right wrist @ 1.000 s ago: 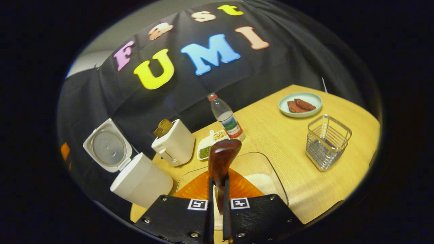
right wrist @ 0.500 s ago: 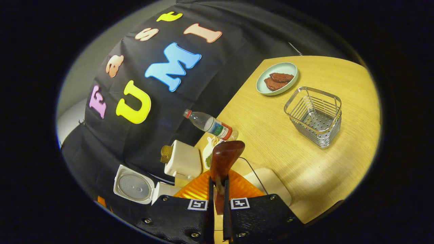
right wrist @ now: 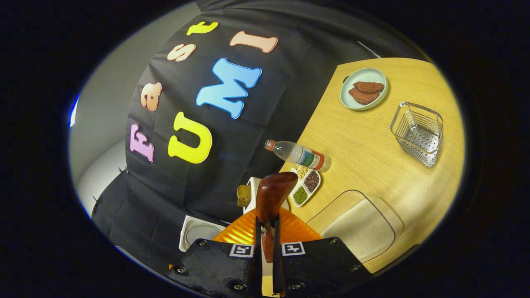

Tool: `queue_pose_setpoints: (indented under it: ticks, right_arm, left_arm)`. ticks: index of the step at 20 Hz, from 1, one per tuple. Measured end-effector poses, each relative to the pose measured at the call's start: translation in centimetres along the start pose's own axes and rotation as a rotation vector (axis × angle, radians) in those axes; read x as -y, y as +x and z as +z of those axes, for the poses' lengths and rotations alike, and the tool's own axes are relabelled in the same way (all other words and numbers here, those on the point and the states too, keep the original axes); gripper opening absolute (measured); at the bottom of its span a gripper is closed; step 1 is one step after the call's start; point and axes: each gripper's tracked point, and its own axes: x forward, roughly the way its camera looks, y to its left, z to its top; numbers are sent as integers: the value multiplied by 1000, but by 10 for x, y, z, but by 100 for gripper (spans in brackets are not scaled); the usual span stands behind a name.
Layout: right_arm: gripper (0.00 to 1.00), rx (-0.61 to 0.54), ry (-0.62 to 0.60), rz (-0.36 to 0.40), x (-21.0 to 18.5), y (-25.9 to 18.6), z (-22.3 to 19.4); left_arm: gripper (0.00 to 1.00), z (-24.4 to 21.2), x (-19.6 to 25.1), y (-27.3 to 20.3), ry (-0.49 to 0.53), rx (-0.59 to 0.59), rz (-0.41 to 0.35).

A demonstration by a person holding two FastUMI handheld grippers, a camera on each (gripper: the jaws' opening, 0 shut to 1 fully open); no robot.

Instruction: Close the left gripper, press the button to open the rice cooker; take a wooden spoon from the chopstick holder with the right hand, scoop a spoonful of rice and pour it into the rice cooker, then put the wooden spoon back into the chopstick holder.

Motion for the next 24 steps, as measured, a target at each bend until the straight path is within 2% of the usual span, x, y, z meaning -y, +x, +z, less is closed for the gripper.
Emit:
queue_pose_setpoints:
  ticks: [1,11,12,13,14,15,16,17,18,19,20,21,23,24]
  right_arm:
    - [10,-8,0,15,-9,4,-2]
    - [10,-93,-10,104,-81,52,-43]
    - [10,-103,-25,114,-90,59,-49]
    - [10,-114,-37,125,-99,65,-55]
    - [10,-124,-50,133,-107,71,-61]
    - [10,-133,-60,144,-115,79,-68]
    - [10,-142,-73,153,-125,86,-75]
    - [10,-148,-85,164,-132,93,-81]
    - [10,-156,-98,170,-140,101,-88]
    - [10,-165,-115,176,-146,109,-95]
    - [10,-175,-131,178,-150,116,-105]
    - [10,-183,-151,180,-154,124,-114]
    - [10,-201,-189,180,-160,138,-134]
    - [10,-214,-204,180,-163,146,-144]
  left_arm:
    - [96,-2,-5,-1,0,-2,5]
    - [96,-19,-64,-27,-21,-29,108]
    - [100,-21,-70,-30,-22,-29,119]
    - [92,-23,-75,-34,-23,-29,131]
    - [92,-25,-81,-38,-25,-31,143]
    - [96,-29,-86,-40,-28,-40,156]
    - [96,-32,-90,-43,-34,-47,163]
    - [92,-34,-92,-45,-39,-51,169]
    - [96,-36,-96,-48,-40,-53,177]
    - [96,-38,-99,-50,-41,-58,184]
    - [92,-41,-102,-52,-41,-62,193]
    - [96,-41,-105,-54,-40,-66,199]
    - [96,-45,-112,-59,-37,-70,215]
    - [92,-46,-116,-61,-36,-74,225]
